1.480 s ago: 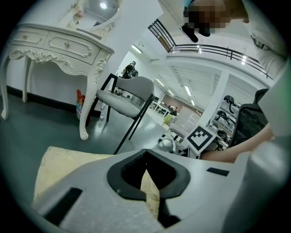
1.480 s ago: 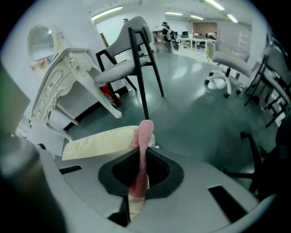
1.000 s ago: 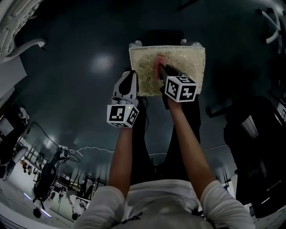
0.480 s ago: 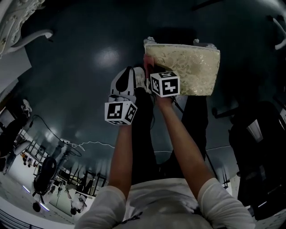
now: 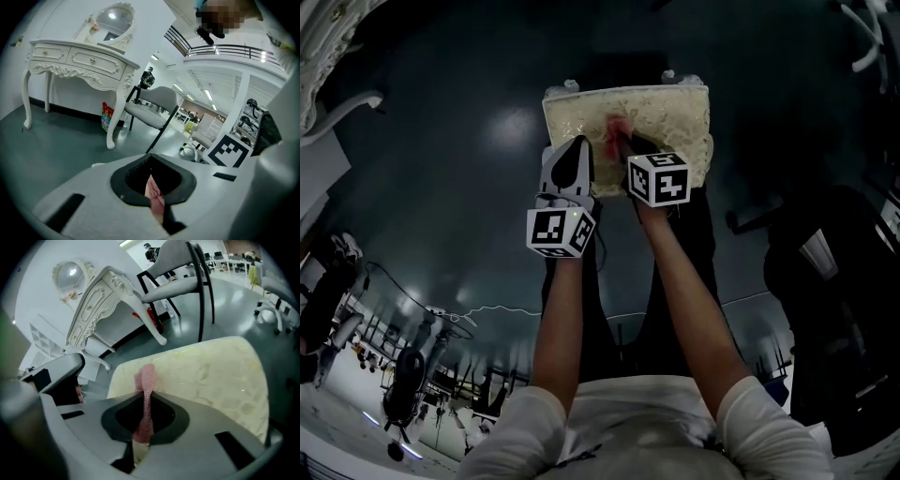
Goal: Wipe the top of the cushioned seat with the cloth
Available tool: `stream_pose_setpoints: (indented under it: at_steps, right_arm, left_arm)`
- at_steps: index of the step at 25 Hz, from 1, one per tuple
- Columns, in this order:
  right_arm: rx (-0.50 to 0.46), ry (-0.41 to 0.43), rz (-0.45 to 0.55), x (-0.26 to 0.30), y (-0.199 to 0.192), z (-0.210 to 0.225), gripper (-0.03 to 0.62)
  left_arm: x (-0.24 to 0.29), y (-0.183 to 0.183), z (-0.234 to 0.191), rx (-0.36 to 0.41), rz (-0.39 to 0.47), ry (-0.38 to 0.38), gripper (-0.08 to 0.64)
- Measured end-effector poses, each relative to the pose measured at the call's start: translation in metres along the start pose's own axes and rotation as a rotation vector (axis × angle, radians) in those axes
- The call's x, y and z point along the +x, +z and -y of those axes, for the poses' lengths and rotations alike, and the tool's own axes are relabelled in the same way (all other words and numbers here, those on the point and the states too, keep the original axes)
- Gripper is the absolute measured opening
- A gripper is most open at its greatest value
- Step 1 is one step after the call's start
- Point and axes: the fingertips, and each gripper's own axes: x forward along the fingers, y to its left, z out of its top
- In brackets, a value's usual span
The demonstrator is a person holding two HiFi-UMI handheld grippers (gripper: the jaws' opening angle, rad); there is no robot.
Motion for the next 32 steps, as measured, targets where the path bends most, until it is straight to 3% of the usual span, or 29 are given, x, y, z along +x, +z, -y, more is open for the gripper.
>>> stream_pose_setpoints:
  at_steps: [6, 13, 23, 26, 28, 32]
  right_arm:
    - [0.059, -0.121, 0.068, -0.054, 0.005, 0.086, 0.023]
    - [0.043, -0.282, 0.079, -0.101, 0.002, 0.161, 0.023]
    - [0.142, -0.319, 0.075, -0.098, -0.012, 0.196, 0.021]
    - [0.114, -0.366, 0.116, -0.104, -0.002, 0.181, 0.021]
    - [0.057, -0.357, 0.16, -0.102, 0.008, 0.148, 0.021]
    - [0.044, -0.158, 0.174, -0.056, 0.004, 0.039, 0.021]
  left_arm:
    - [0.026, -0.023, 0.055, 0.009, -0.037, -0.068, 0.014]
    - [0.041, -0.033, 0.095, 0.021, -0.039, -0.117, 0.014]
    - [0.019, -0.025, 0.077, 0.058, -0.031, -0.121, 0.014]
    - [0.002, -0.016, 0.048, 0.058, -0.013, -0.083, 0.014]
    - [-0.011, -0.011, 0.023, 0.052, -0.003, -0.048, 0.014]
    - [-0.043, -0.002, -0.028, 0.041, 0.003, 0.01, 0.014]
